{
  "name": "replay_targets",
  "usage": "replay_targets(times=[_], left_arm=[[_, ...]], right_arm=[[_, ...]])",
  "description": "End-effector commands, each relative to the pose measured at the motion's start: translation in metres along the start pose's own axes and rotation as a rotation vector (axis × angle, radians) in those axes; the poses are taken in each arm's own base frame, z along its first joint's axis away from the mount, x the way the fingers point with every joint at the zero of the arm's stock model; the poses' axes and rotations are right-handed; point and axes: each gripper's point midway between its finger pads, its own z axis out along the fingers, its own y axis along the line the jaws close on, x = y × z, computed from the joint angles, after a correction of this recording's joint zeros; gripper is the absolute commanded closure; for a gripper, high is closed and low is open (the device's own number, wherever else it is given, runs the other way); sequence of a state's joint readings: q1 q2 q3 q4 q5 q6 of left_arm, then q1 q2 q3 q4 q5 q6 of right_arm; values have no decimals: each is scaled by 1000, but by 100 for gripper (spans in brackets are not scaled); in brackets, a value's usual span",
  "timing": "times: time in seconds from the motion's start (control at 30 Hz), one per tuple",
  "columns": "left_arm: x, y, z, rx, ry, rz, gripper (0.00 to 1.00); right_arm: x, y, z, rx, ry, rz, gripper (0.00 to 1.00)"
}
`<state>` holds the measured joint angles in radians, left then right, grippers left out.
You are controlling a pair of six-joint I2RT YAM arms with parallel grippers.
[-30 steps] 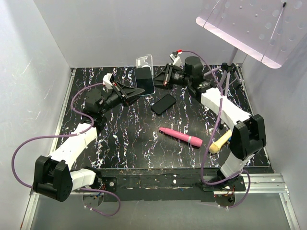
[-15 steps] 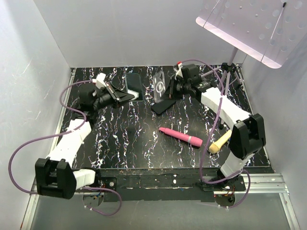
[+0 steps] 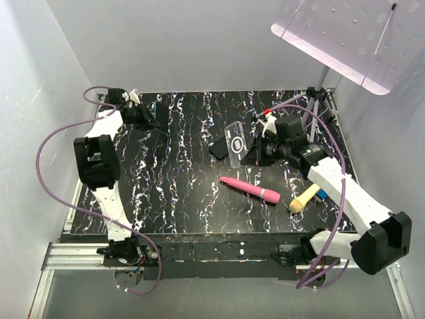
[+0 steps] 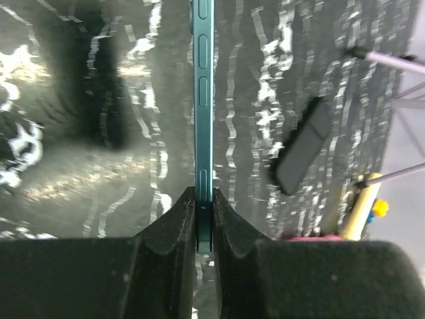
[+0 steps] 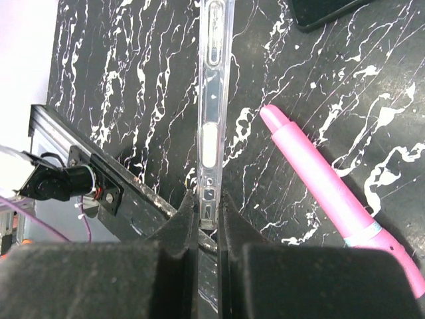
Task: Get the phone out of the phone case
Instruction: Place the phone at the center of the board.
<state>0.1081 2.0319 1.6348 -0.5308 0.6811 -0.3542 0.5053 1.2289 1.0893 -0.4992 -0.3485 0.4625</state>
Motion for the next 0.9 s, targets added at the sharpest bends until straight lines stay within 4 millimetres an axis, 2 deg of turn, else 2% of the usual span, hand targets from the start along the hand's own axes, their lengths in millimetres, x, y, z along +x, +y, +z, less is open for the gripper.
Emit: replay_targets(times=[0.0,0.13,0.23,0.53,0.73,0.87], left_arm=[[-27,18,-3,-21,18,149,100],[-39,34,16,112,65,61,100],[-44,46,27,111,105,53,100],[-60,80,43,66,80,14,99],[-54,106,51,-15,94,-7,76],[-55,119,47,-99,92,15,67]], right_arm=[[2,13,-18,-48,-26,-52,99],[2,19,-34,-59,-67,-86,99],[4,20,-40,-58,-77,-101,99],[10,24,-38,-89,-50,-40,99],[7,26,-40,-89,-58,-31,99],[13,24,-35,-88,-28,-12,99]])
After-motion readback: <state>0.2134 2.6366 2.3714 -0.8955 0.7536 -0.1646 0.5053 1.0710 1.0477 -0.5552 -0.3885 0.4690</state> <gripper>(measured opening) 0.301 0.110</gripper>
